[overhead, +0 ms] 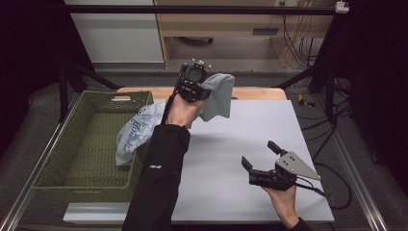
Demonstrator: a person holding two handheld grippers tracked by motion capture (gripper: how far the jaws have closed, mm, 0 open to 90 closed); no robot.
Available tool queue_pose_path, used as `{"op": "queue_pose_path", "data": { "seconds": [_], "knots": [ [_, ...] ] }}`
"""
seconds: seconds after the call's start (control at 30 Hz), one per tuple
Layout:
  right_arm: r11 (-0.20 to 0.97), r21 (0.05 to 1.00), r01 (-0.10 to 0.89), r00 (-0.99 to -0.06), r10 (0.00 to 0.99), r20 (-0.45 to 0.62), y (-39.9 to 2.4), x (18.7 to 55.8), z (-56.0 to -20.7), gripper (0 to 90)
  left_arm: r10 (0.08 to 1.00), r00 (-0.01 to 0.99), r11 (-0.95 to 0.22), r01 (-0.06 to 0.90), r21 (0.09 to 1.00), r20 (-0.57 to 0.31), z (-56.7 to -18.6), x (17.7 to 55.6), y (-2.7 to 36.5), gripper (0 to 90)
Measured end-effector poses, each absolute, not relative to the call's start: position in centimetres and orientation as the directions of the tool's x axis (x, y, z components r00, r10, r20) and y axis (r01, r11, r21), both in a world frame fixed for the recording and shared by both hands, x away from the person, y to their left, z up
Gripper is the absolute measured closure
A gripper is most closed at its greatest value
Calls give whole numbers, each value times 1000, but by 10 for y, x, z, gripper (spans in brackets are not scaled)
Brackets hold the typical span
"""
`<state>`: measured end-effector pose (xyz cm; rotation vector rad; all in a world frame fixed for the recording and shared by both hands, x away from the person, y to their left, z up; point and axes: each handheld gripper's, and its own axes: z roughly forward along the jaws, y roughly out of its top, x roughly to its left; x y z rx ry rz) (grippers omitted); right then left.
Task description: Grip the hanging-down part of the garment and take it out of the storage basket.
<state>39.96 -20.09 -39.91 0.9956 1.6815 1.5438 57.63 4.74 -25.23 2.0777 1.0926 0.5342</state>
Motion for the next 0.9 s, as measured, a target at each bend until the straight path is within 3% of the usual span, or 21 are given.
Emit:
{"op": "queue_pose_path", "data": {
  "seconds": [0.9],
  "knots": [
    [15,994,108,-530,847,44,-185,423,-383,5,829,558,-392,534,749,35,-251,578,49,804]
  ]
}}
